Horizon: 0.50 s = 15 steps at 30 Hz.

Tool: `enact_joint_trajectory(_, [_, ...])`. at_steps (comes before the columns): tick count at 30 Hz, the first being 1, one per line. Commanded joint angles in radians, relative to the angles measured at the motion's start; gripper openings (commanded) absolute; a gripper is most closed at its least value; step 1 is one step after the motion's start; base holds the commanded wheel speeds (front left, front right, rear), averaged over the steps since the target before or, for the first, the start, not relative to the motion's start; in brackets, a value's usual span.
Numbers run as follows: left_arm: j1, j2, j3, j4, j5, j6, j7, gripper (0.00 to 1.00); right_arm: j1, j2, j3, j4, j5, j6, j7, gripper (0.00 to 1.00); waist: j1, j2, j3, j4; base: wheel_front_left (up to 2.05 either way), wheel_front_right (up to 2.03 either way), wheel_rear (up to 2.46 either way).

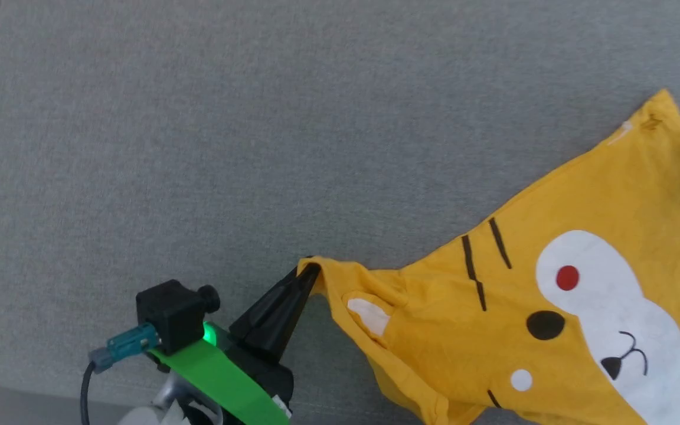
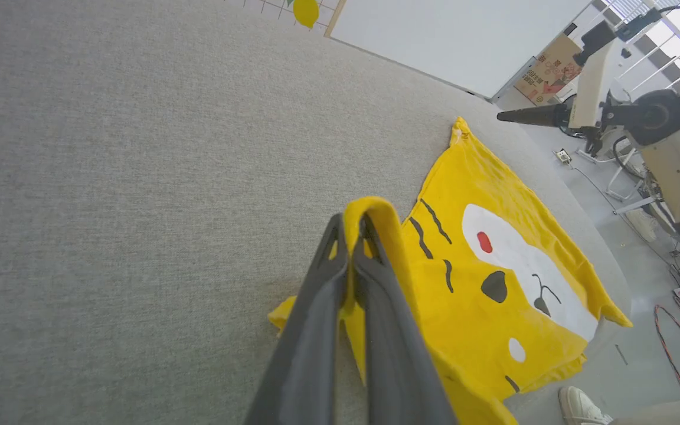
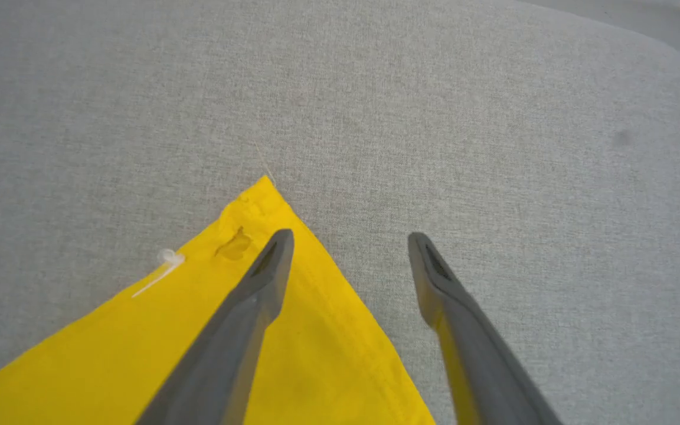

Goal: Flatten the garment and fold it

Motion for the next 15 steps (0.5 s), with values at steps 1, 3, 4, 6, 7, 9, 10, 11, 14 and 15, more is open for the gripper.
enact_joint_trajectory(1, [-0.026,-0.01,-0.004,0.008,0.004,-0.011,-0.007,0.0,-0.02,-0.004,0.017,0.02,-0.006,-0.002,0.014,1.0,0.0,0.0,0.071,0.059,0.0,0.0,0.0])
enact_joint_trajectory(3, [-0.038,-0.016,-0.009,0.017,0.003,-0.018,-0.01,0.0,-0.034,-0.005,0.03,0.042,-0.002,-0.002,0.028,1.0,0.0,0.0,0.083,0.069,0.0,0.0,0.0])
enact_joint_trajectory(4, [-0.043,-0.019,-0.01,0.022,0.003,-0.021,-0.012,0.0,-0.038,-0.006,0.038,0.051,-0.001,-0.002,0.037,1.0,0.0,0.0,0.086,0.072,0.0,0.0,0.0])
enact_joint_trajectory(6, [-0.054,-0.024,-0.013,0.032,0.002,-0.026,-0.017,0.0,-0.044,-0.011,0.055,0.067,0.01,-0.002,0.062,1.0,0.0,0.0,0.096,0.079,0.0,0.0,0.0])
enact_joint_trajectory(7, [-0.057,-0.026,-0.014,0.036,0.001,-0.028,-0.018,0.0,-0.044,-0.013,0.062,0.073,0.016,-0.002,0.074,1.0,0.0,0.0,0.099,0.081,0.0,0.0,0.0])
enact_joint_trajectory(9, [-0.063,-0.03,-0.016,0.043,-0.003,-0.032,-0.022,0.0,-0.043,-0.02,0.075,0.08,0.028,-0.002,0.102,1.0,0.0,0.0,0.102,0.085,0.0,0.0,0.0])
enact_joint_trajectory(10, [-0.067,-0.031,-0.016,0.047,-0.005,-0.034,-0.023,0.0,-0.043,-0.026,0.078,0.079,0.034,-0.002,0.11,1.0,0.0,0.0,0.105,0.088,0.0,0.0,0.0])
enact_joint_trajectory(11, [-0.07,-0.031,-0.016,0.05,-0.007,-0.036,-0.024,0.0,-0.043,-0.03,0.079,0.077,0.036,-0.002,0.113,1.0,0.0,0.0,0.106,0.09,0.0,0.0,0.0])
enact_joint_trajectory(14, [-0.078,-0.033,-0.016,0.059,-0.01,-0.041,-0.027,0.0,-0.039,-0.042,0.083,0.08,0.037,-0.002,0.126,0.88,0.0,0.0,0.111,0.095,0.0,0.0,0.0])
enact_joint_trajectory(15, [-0.08,-0.033,-0.016,0.061,-0.012,-0.041,-0.028,0.0,-0.039,-0.042,0.079,0.082,0.037,-0.002,0.127,0.62,0.0,0.0,0.112,0.095,0.0,0.0,0.0])
